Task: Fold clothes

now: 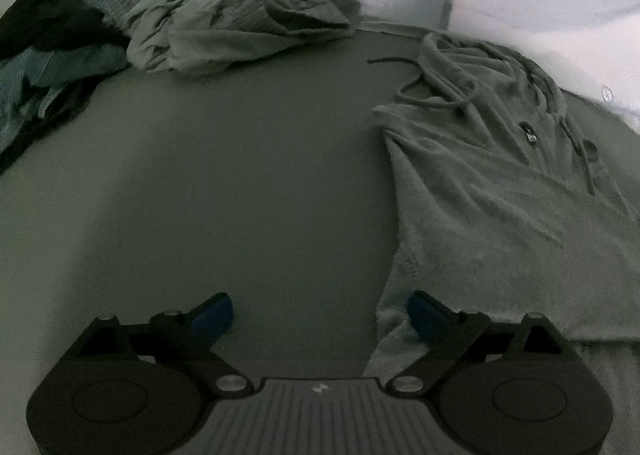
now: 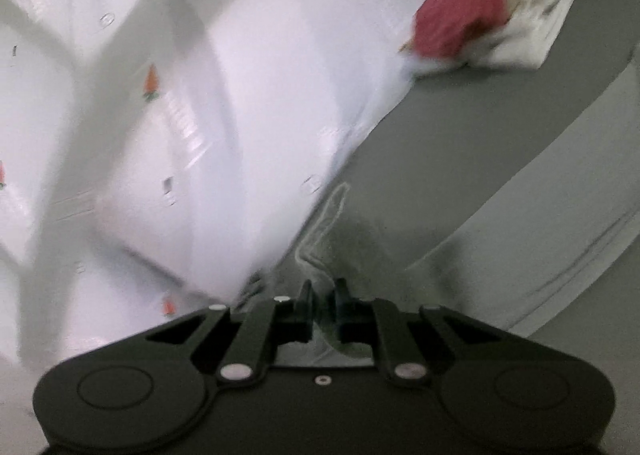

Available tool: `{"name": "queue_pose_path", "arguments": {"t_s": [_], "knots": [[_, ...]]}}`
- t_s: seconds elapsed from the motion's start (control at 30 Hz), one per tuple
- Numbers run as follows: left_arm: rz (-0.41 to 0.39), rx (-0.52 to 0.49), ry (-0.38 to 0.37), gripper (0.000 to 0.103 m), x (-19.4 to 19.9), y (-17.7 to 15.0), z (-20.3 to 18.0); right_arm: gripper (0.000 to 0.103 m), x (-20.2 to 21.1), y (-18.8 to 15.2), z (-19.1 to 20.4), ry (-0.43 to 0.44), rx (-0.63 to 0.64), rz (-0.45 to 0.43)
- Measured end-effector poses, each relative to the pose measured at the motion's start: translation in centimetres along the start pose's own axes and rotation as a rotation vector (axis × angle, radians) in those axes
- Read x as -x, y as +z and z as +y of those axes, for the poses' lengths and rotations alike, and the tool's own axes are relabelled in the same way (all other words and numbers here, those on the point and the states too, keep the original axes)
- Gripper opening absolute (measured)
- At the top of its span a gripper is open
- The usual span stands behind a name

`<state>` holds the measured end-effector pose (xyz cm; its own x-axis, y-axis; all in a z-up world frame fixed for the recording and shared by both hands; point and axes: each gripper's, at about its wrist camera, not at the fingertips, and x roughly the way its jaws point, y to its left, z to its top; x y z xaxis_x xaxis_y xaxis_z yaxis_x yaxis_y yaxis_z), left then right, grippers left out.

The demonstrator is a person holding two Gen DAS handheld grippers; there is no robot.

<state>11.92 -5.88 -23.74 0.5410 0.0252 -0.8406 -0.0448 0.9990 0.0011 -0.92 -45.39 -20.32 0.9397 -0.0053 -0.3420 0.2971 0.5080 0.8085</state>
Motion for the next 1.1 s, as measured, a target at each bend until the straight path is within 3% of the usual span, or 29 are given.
{"name": "queue_pose_path", "arguments": {"t_s": [0.2,0.43,0.9,1.1], "knots": [[0.019,-0.012,-0.006,0.103,-0.3,0.3,0.2,0.010,-3.6,-3.8,3.1,0.128,-0.091,0.101],[0.035,-0.023,-0.015,0.103,-0.5,0.6,0.3,0.010,-6.7,-7.9,5.8,0.159,-0.136,0.209],[0.049,-0.058,-0.044,0.103,-0.7,1.0,0.8,0.010,-10.6,-15.8,9.4,0.203,-0.091,0.401],[0.049,-0.063,-0.048,0.103,-0.8,1.0,0.8,0.010,-12.8,-18.2,9.6,0.169,-0.083,0.481]]}}
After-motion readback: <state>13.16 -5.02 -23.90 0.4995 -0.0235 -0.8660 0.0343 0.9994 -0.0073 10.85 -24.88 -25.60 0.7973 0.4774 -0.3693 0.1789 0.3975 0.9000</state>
